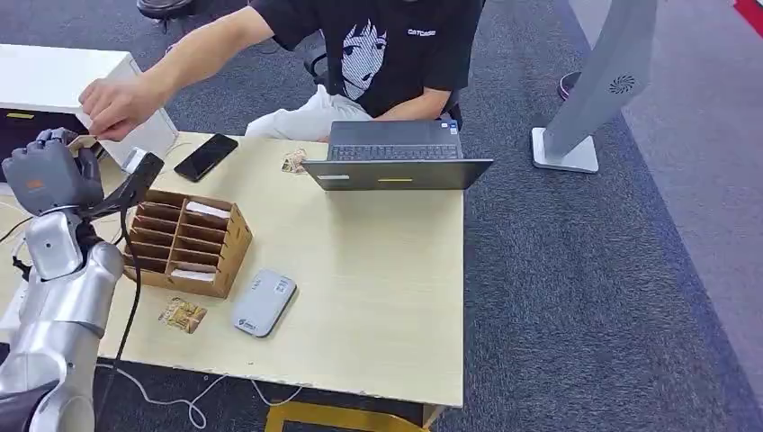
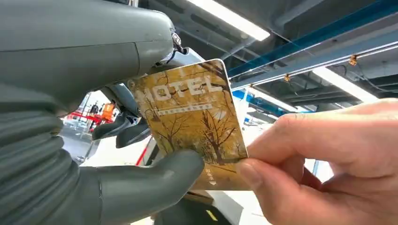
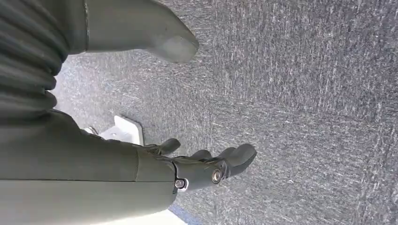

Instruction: Pass the card to the sensor for recognition and then transmit it.

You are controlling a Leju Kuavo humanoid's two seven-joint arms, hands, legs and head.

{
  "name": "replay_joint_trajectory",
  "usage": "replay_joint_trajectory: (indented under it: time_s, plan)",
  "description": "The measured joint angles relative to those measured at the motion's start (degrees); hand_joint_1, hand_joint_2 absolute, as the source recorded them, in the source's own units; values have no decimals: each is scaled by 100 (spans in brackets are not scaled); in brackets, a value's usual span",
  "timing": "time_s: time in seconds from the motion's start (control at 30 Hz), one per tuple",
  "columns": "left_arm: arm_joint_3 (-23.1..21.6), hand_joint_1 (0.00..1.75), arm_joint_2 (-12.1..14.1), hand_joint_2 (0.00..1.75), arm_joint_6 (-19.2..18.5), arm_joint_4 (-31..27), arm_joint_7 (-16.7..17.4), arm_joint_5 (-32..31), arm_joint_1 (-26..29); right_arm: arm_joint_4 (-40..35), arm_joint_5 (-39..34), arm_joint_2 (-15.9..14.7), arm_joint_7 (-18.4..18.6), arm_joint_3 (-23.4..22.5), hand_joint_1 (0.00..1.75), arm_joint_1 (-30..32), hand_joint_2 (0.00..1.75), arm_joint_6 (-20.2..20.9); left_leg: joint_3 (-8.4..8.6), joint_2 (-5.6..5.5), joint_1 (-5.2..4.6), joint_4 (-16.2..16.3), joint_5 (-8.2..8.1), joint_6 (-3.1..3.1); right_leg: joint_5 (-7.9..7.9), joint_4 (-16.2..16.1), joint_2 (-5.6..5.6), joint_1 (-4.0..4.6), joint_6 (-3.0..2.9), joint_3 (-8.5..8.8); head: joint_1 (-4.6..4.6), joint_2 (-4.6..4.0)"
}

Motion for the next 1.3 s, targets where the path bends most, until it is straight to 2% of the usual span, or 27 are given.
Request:
replay_joint_trajectory:
  time_s: [0.23,0.27,0.63,1.1,1.3]
  plan:
    - [0,175,-2,175,0,0,-50,26,-65,0,0,0,0,0,0,0,175,0,-1,7,0,0,-5,-4,0,0,7,0,0,-4,0,2]
    - [0,0,-2,175,2,0,-50,26,-67,0,0,0,0,0,0,0,175,0,0,11,0,0,-8,-5,0,0,11,0,0,-6,0,2]
    - [0,0,-31,175,2,-18,-238,396,-157,0,18,0,-2,-2,0,1,175,7,0,-2,0,0,-7,-3,-1,0,-4,0,1,-1,0,2]
    - [-39,0,-201,175,4,-616,-295,253,-66,0,96,0,22,-2,0,3,175,4,0,-7,-1,2,-6,-2,-1,0,-8,0,1,3,0,2]
    - [-46,0,-275,175,4,-824,-629,249,14,0,138,0,41,-2,0,5,175,7,0,-11,0,2,-6,-2,-1,0,-10,0,1,5,0,2]
